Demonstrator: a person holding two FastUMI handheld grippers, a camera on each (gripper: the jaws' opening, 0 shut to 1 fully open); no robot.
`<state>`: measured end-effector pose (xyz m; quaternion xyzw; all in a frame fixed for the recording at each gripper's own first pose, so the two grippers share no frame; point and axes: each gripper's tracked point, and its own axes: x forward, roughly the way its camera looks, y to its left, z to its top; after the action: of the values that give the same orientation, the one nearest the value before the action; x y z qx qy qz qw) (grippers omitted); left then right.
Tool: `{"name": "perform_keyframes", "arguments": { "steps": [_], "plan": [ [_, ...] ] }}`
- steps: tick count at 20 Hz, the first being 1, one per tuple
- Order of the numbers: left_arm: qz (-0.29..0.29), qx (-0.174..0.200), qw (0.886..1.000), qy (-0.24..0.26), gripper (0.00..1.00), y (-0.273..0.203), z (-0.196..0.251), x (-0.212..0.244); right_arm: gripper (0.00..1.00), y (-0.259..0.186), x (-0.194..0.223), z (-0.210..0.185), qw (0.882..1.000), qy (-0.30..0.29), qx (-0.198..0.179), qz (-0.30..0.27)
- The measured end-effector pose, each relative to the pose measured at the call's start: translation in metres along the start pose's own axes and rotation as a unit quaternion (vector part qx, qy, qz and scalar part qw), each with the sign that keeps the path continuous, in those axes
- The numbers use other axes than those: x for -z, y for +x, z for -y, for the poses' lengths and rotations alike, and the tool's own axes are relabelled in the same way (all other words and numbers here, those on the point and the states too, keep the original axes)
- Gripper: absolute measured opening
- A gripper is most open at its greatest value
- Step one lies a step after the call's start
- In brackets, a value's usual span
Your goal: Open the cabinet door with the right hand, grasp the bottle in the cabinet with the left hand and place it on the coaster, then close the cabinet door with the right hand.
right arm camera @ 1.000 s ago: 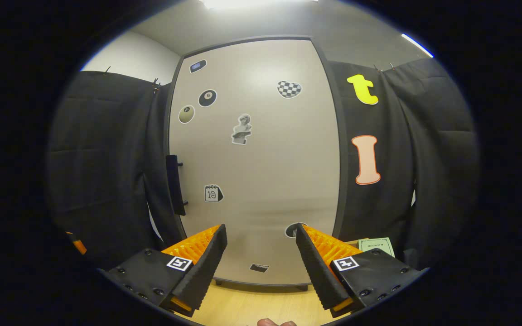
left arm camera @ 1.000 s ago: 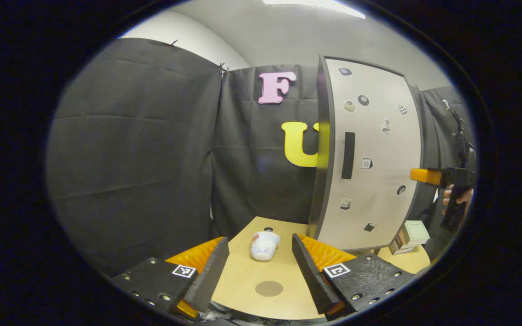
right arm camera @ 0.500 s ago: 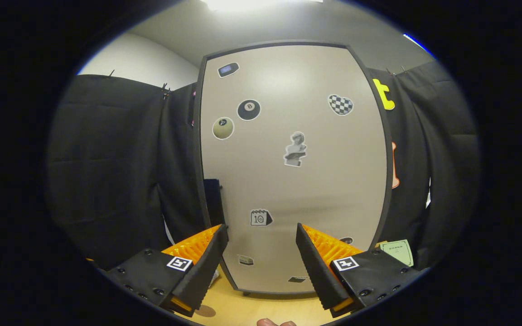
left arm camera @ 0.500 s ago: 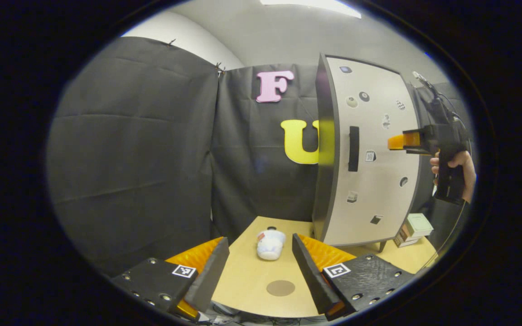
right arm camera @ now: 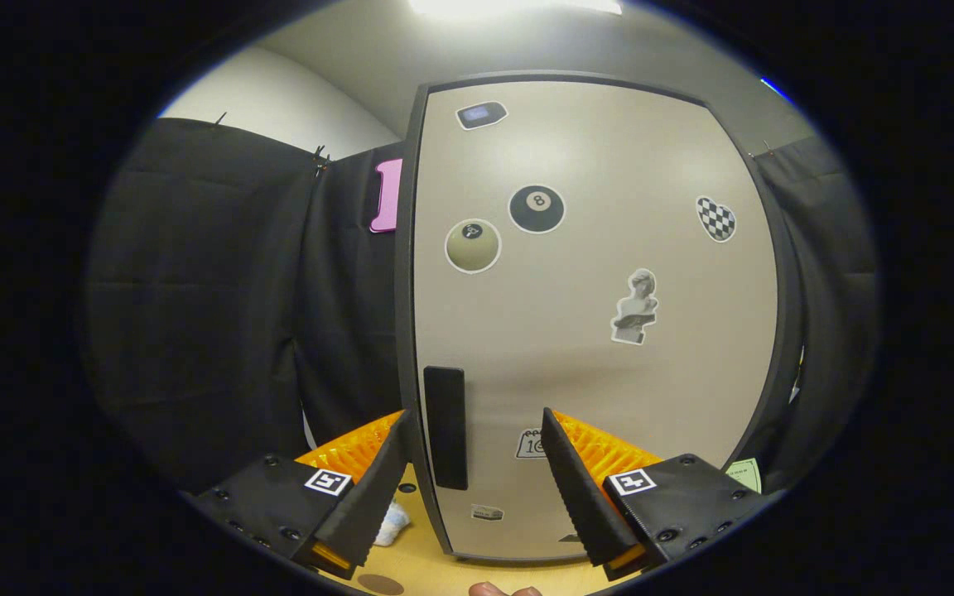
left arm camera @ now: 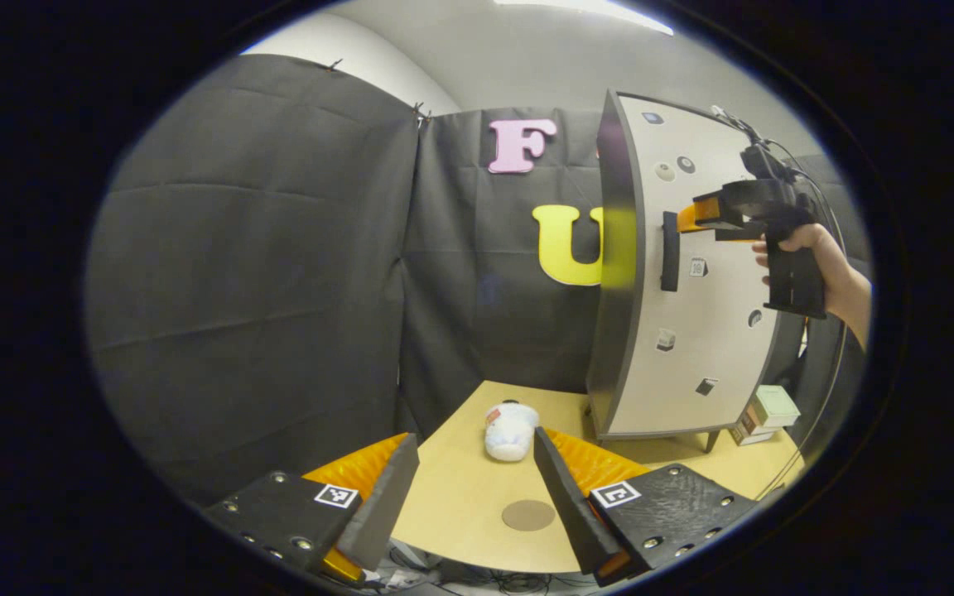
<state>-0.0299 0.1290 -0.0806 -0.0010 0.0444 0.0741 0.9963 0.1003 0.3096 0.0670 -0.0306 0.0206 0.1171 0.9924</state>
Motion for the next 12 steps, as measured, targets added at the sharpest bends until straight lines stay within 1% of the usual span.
{"name": "perform_keyframes", "arguments": {
  "steps": [3, 4, 5, 6, 7, 10, 12],
  "plan": [
    [-0.007, 0.0, 1.0, -0.029, 0.85, 0.002, -0.005, 0.009, 0.94, 0.013, 0.002, -0.009, 1.0, -0.02, 0.007, 0.002],
    [-0.012, -0.002, 0.999, -0.04, 0.85, 0.0, -0.009, 0.014, 0.97, 0.017, 0.004, -0.01, 1.0, -0.026, 0.012, 0.0],
    [-0.015, -0.005, 0.999, -0.049, 0.85, -0.004, -0.013, 0.018, 0.96, 0.021, 0.007, -0.011, 0.999, -0.03, 0.019, -0.004],
    [-0.013, -0.01, 0.998, -0.056, 0.87, -0.012, -0.019, 0.022, 0.98, 0.025, 0.01, -0.012, 0.999, -0.035, 0.023, -0.007],
    [-0.012, -0.015, 0.998, -0.061, 0.84, -0.016, -0.024, 0.024, 0.98, 0.029, 0.012, -0.012, 0.999, -0.04, 0.028, -0.009],
    [-0.02, -0.022, 0.997, -0.069, 0.87, -0.017, -0.027, 0.037, 0.98, 0.038, 0.021, -0.014, 0.998, -0.047, 0.035, -0.02],
    [-0.025, -0.03, 0.997, -0.065, 0.85, -0.017, -0.033, 0.042, 0.94, 0.045, 0.027, -0.015, 0.998, -0.043, 0.036, -0.028]
  ]
}}
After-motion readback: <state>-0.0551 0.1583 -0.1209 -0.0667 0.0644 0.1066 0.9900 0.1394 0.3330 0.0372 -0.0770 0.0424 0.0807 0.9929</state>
